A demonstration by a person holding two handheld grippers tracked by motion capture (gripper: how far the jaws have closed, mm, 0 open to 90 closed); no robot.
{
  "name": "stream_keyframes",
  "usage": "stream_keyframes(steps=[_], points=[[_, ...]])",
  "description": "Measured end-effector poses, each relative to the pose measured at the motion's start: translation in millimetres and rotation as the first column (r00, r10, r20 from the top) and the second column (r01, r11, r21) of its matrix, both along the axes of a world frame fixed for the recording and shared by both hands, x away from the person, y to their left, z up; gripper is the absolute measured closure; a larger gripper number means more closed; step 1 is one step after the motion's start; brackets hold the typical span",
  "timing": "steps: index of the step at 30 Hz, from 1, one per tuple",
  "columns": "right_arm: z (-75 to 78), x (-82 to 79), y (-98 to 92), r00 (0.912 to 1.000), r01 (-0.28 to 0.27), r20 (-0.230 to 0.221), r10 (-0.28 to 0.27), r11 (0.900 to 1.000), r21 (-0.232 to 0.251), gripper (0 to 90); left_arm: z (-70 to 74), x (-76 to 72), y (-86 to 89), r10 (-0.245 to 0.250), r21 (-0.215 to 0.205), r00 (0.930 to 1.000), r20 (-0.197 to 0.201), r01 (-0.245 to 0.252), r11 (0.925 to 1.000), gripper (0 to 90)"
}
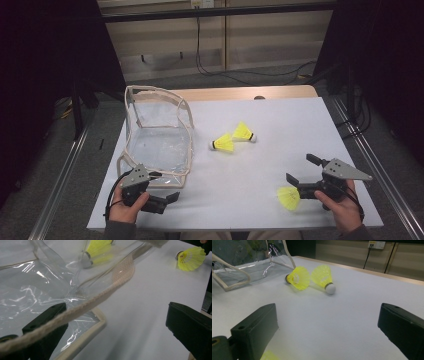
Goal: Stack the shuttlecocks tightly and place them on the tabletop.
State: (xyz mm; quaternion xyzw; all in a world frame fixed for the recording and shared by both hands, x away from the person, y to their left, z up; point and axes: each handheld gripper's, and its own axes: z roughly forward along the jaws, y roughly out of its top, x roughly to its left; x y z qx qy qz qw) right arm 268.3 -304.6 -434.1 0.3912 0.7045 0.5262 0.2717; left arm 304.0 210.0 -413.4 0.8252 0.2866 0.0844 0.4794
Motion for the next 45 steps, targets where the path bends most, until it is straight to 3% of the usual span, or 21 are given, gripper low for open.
stream_keyframes(steps=[15,45], points=[[6.5,25.3,5.7,0.9986,-0.001,-0.052,-0.001,1.0,-0.031,2.2,0.9,-0.2,-0.3,0.0,-0.009,1.0,-0.005,0.0,1.0,4.2],[15.3,65.6,18.8,0.9946,-0.003,-0.104,-0.007,0.995,-0.096,2.4,1.3,0.5,-0.3,-0.006,-0.015,1.0,0.003,0.006,0.9999,4.1]])
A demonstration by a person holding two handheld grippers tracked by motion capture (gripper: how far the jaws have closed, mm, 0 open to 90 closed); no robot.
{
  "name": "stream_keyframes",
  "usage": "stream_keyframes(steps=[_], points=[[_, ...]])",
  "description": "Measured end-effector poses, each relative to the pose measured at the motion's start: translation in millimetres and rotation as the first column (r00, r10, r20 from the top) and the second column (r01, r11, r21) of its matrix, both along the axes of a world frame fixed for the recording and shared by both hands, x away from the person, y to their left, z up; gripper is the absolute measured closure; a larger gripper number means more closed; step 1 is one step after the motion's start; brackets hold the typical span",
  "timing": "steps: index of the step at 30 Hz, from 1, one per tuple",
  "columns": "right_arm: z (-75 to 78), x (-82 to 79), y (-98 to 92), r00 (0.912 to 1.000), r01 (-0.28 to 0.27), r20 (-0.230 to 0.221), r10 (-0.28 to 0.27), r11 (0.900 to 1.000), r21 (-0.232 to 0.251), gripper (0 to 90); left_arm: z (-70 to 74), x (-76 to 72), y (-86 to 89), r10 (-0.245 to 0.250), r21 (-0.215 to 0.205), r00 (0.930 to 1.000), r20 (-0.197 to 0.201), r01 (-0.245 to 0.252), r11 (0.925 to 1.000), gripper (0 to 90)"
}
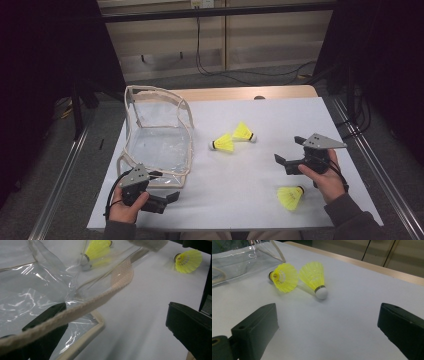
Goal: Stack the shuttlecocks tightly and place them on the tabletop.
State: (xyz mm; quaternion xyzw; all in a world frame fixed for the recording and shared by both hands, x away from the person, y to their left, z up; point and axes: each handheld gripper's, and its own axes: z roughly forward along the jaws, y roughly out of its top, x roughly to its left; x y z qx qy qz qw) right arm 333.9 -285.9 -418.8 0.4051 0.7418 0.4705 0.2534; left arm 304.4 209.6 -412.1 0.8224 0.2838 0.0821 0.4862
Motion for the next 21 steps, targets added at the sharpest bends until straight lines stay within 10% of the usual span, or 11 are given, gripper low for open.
stream_keyframes(steps=[21], points=[[6.6,27.4,16.5,0.9996,0.0,-0.03,-0.001,0.999,-0.033,3.3,-0.7,0.4,-0.4,-0.001,-0.005,1.0,-0.005,0.001,1.0,4.1]])
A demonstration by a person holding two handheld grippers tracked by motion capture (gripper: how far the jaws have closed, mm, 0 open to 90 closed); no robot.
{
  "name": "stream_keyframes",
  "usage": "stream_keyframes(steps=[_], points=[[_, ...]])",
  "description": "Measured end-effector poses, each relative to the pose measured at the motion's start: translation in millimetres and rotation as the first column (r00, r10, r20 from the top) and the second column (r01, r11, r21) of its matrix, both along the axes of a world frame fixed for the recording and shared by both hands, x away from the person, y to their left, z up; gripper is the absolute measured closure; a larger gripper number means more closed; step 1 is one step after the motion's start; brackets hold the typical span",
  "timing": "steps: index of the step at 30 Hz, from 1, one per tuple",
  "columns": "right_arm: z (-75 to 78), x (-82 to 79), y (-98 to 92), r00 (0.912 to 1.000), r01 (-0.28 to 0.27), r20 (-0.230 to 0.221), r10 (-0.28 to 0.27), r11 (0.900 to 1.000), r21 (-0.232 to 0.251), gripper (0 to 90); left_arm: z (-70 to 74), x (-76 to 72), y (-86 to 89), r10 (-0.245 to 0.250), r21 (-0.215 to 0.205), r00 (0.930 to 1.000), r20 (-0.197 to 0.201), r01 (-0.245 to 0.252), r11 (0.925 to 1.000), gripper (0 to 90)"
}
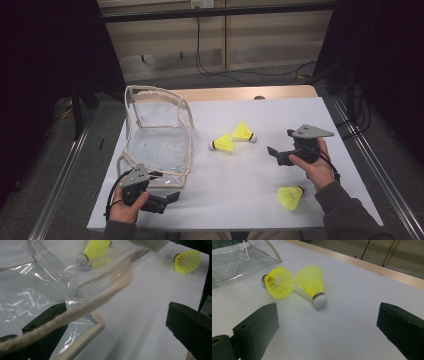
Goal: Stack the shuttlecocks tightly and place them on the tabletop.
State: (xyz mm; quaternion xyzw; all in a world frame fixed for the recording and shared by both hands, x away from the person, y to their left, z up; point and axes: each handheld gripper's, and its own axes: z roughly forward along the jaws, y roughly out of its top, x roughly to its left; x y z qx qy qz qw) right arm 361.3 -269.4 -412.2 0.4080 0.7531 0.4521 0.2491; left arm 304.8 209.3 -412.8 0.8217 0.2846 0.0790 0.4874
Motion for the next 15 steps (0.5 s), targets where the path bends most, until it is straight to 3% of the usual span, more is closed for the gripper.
stream_keyframes(steps=[15], points=[[6.6,19.1,12.9,0.9999,0.008,-0.01,-0.008,1.0,-0.023,3.3,0.2,0.3,0.2,-0.002,0.002,1.0,0.003,0.002,1.0,4.1]])
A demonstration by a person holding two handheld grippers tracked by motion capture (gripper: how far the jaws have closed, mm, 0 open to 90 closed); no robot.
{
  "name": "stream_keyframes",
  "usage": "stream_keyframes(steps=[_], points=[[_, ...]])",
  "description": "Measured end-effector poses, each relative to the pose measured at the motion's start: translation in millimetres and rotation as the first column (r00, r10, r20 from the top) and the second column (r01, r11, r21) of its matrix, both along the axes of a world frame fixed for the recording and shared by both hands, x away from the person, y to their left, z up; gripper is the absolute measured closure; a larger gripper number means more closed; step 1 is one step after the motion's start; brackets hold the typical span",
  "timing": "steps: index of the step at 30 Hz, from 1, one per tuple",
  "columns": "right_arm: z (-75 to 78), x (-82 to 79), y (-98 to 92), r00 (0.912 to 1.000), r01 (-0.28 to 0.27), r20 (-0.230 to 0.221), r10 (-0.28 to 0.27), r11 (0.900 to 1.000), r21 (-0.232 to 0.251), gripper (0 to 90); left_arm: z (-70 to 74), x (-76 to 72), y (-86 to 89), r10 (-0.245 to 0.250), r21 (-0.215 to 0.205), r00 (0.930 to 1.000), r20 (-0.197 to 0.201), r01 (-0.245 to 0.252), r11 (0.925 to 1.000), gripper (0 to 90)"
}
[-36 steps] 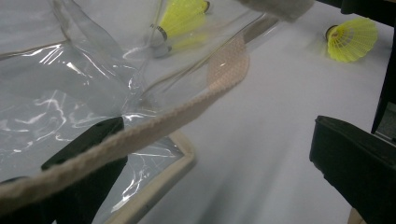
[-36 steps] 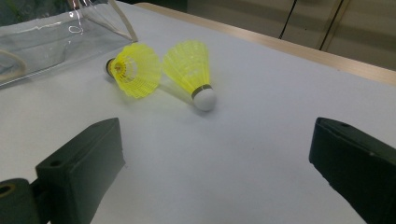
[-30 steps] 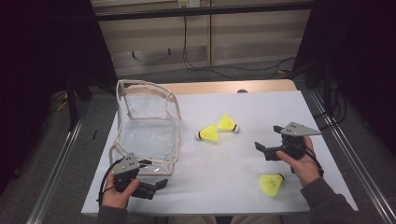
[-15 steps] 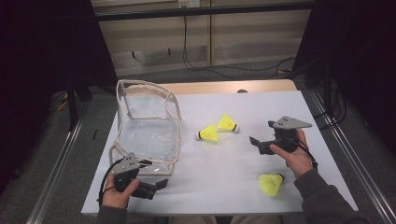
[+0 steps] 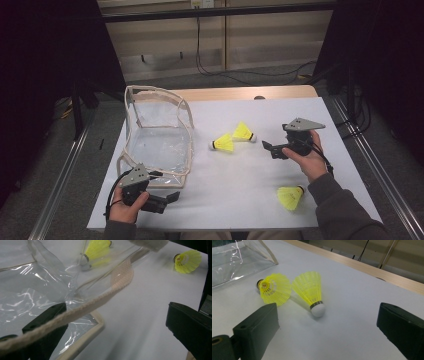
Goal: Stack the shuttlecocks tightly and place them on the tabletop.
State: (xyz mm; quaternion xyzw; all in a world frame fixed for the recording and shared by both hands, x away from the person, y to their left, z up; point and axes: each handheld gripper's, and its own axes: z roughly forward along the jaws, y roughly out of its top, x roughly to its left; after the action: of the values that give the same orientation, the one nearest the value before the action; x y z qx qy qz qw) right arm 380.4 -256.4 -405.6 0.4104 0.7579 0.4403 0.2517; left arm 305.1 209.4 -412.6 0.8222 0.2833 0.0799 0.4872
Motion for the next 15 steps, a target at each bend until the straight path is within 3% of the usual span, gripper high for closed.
stream_keyframes(steps=[15], points=[[2.4,13.9,10.3,0.9998,0.007,-0.016,-0.008,1.0,-0.017,3.4,0.0,0.0,-0.2,-0.001,-0.004,1.0,-0.002,0.001,1.0,4.1]])
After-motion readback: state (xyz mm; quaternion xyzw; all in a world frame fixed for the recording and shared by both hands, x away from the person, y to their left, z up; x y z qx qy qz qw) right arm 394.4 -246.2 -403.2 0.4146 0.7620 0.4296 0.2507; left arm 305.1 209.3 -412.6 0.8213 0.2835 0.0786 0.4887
